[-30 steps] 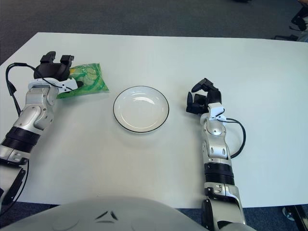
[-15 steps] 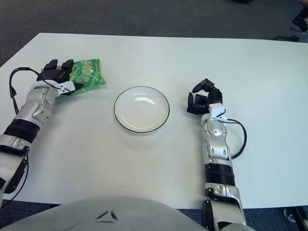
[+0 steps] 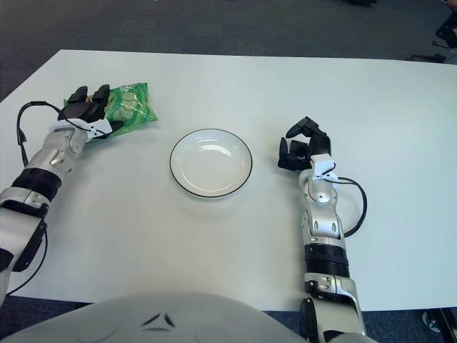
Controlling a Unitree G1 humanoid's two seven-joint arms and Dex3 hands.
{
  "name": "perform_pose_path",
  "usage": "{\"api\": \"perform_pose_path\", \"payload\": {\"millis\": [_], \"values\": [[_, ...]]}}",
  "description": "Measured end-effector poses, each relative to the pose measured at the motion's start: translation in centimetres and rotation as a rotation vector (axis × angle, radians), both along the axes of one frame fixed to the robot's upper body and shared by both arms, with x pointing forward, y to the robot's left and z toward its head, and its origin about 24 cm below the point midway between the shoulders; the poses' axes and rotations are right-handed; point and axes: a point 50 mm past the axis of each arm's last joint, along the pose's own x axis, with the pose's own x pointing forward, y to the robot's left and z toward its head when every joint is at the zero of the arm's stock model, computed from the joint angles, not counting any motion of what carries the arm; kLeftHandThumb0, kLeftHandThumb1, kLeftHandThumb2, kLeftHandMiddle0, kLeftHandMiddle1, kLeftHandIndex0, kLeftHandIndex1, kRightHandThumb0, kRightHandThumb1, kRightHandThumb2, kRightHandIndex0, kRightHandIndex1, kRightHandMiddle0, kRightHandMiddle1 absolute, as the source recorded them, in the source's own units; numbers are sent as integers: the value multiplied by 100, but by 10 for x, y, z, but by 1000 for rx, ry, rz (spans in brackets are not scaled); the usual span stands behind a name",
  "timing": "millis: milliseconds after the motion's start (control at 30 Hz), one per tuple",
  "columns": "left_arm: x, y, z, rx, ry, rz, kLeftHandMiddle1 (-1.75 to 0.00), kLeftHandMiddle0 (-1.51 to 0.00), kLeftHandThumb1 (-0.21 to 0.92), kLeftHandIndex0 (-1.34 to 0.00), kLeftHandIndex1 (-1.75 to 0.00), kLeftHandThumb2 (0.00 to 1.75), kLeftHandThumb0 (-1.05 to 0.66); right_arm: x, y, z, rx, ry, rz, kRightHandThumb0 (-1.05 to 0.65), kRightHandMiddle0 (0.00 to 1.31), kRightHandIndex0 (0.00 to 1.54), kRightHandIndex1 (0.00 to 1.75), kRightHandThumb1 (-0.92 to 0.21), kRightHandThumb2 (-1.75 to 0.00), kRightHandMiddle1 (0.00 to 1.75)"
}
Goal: Put the snack into the plate.
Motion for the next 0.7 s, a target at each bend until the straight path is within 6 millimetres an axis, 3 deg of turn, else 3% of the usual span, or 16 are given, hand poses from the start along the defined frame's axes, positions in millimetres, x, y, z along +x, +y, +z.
{"api": "perform_pose_path", "payload": {"millis": [100,133,167,233,267,333,467,700], "values": [[0,-1,-3,-10,-11,-7,-127,0,92,0,-78,51,-104,-1,0,0,-1,-1,0,-54,72,134,175,-19,-148,175],[0,-1,-4,-12,-15,-9,-139,-1,91,0,-94,50,-101,-1,0,0,-1,-1,0,-54,72,134,175,-19,-148,175],[0,-1,-4,-15,-19,-13,-143,-1,91,0,-100,49,-101,-1,0,0,-2,-1,0,-54,72,134,175,-19,-148,175],[1,-2,-5,-18,-31,-22,-162,-17,65,-4,-144,77,-77,-1,0,0,-2,-1,0,-54,73,134,175,-18,-148,175],[0,-2,-5,-19,-38,-27,-161,-27,59,-10,-150,86,-62,-1,0,0,-3,-1,0,-54,73,134,175,-18,-148,175],[0,-3,-5,-23,-57,-38,-157,-56,34,-35,-165,119,-25,-1,0,0,-3,-1,0,-54,73,134,175,-18,-148,175],[1,-5,-4,-34,-97,-42,-156,-78,11,-58,-173,148,-5,-1,-1,0,-3,0,0,-54,73,134,175,-18,-148,175],[1,-5,-4,-55,-165,-25,-155,-90,-4,-70,-174,165,0,-1,-1,0,-3,4,-1,-54,73,134,175,-18,-148,175]]}}
